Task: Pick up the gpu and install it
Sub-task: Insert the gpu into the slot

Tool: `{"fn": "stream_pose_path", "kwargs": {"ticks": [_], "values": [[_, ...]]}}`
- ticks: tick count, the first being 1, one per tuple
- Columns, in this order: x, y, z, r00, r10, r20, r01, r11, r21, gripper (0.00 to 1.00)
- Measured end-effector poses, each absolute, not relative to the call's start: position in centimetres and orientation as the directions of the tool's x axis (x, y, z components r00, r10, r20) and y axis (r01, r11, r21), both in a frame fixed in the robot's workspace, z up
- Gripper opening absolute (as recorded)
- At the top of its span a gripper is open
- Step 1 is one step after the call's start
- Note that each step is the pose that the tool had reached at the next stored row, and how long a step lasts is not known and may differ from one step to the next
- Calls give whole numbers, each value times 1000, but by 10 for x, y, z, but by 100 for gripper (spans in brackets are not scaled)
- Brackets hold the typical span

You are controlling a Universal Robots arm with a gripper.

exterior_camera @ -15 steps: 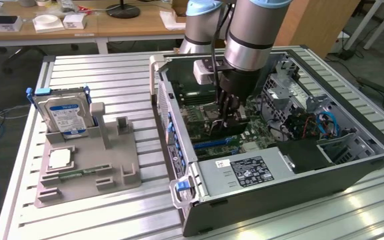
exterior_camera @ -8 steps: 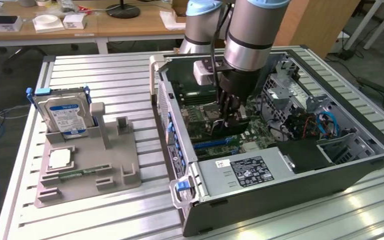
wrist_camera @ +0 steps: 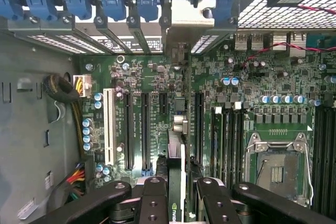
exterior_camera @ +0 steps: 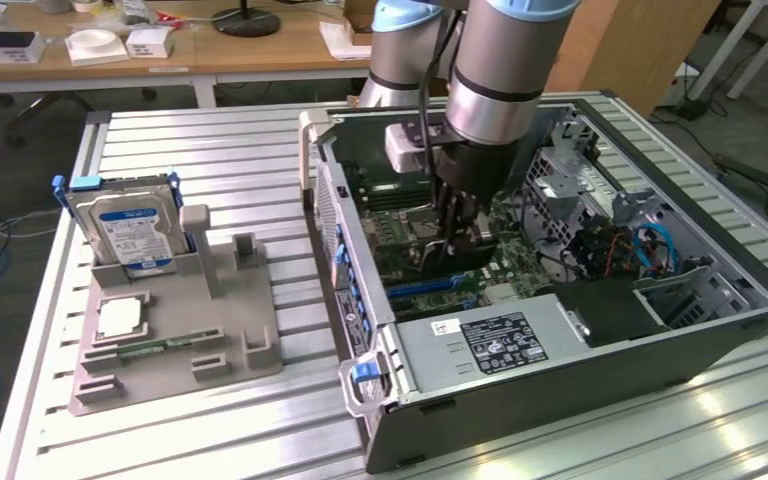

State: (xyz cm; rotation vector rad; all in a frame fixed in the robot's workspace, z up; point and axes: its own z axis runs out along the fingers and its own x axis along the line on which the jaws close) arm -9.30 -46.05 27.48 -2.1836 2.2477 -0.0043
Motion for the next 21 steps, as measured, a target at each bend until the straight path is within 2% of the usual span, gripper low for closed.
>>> {"fn": "stream_pose_path", "kwargs": {"ticks": [21], "values": [[-97,-459,261,-29,-1000,-4,-1000,29,-7,26]]}}
